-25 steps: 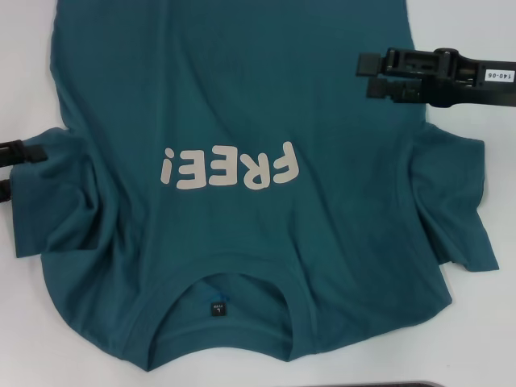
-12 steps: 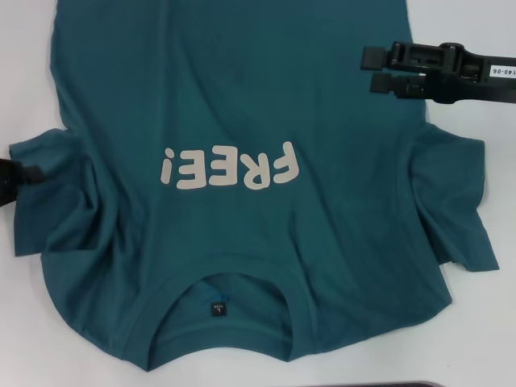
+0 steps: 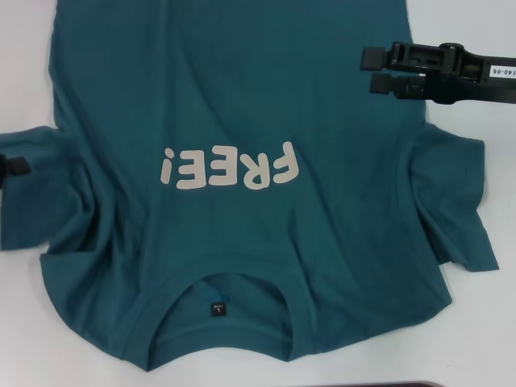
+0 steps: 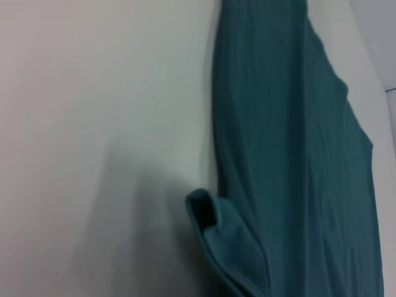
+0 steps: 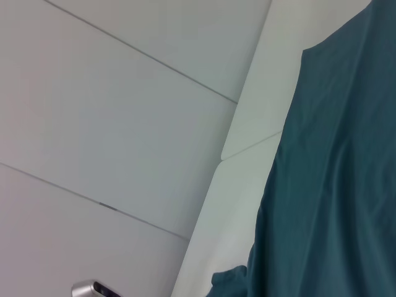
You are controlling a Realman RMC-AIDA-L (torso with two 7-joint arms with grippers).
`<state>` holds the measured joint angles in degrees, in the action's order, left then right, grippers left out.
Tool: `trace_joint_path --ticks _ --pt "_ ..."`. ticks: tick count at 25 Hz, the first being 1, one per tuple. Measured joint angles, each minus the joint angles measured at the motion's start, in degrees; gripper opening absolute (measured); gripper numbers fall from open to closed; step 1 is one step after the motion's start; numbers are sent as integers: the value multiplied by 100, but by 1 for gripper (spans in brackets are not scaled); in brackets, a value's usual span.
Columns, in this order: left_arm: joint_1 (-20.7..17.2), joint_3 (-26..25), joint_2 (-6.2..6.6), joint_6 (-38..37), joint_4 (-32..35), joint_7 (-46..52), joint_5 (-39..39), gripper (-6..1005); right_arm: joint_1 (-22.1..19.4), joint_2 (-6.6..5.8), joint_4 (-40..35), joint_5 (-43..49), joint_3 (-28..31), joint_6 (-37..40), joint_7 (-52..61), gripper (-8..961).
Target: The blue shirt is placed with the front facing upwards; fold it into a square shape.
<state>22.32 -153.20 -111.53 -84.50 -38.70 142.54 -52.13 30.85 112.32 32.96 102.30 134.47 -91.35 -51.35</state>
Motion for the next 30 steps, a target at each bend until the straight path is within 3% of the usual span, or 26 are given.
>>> trace_joint_path --ticks 4,9,12,18,23,30 --pt "46 -6 76 -123 -263 45 44 2 0 0 0 0 0 -1 11 859" --pt "253 -7 392 -403 -417 119 457 3 0 0 0 2 -1 -7 19 858" --pt "481 24 487 -512 -540 209 991 3 -4 0 0 17 0 -7 21 857" --pt "841 55 528 -555 -817 386 1791 3 -7 0 0 15 -1 -7 28 856" --pt "880 72 523 -598 -1254 556 2133 3 -9 0 0 20 0 11 29 855" --pt "871 68 499 -662 -1325 521 2236 2 8 0 0 23 0 38 29 853"
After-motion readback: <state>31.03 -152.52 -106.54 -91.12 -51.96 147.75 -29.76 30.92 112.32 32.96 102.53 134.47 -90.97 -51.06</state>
